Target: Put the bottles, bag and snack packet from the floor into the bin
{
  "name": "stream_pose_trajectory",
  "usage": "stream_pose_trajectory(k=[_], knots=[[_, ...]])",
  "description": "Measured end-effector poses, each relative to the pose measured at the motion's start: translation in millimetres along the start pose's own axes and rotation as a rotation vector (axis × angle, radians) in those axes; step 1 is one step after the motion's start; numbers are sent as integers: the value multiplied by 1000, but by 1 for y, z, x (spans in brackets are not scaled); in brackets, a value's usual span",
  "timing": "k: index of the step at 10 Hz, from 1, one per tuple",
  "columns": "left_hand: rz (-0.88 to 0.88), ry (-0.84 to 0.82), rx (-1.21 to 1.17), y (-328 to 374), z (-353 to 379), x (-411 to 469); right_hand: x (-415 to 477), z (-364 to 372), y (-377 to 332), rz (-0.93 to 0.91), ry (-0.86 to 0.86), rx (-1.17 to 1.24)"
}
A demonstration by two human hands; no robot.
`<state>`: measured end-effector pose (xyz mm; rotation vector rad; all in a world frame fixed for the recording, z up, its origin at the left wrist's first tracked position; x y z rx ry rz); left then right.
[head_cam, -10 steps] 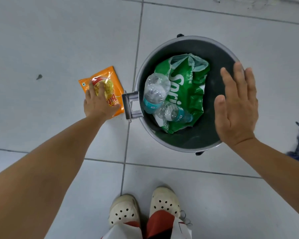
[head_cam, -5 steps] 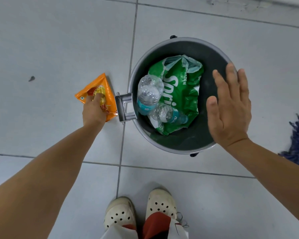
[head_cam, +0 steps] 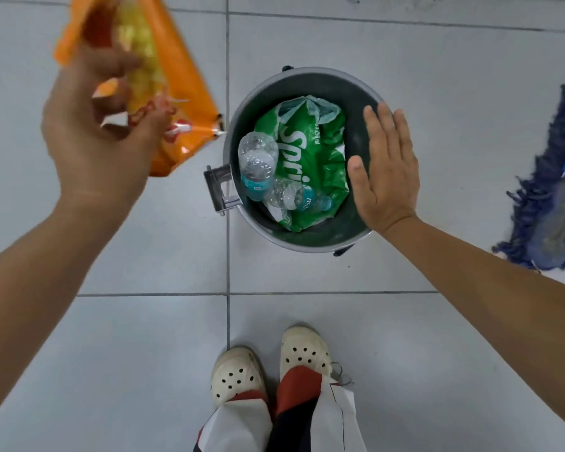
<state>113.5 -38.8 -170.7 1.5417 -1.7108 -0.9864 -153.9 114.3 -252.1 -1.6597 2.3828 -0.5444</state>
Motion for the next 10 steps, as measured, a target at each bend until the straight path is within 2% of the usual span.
stream_pose_trajectory(k=[1,2,3,4,5,6,8,10], knots=[[179,-172,53,47,19,-8,1,-3,-2,32,-9,81],[258,-415,234,66,53,-23,1,-11,-1,71,-8,231],[300,-580,371,67,73,-39,-2,-19,1,127,9,349],[357,-532,400,63,73,-47,-8,-26,4,127,-5,316],[324,-436,402,55,63,-48,-14,-32,11,108,-55,229],[325,-422,481,47,54,-52,-25,-40,14,75,-131,86],[301,-444,822,26,39,-52,-28,-67,-7,-78,-302,-236],[328,-420,1019,65,19,-48,0,-112,-55,-153,-336,-342]])
Point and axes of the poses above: each hand's wrist, its own x-axis towards the middle knuckle, its own z-axis out of the palm, y = z × x, the point moved 1 cm from there along x, towards the middle knuckle, and after that the axes turned 3 degrees about -z, right-handed, at the moved point
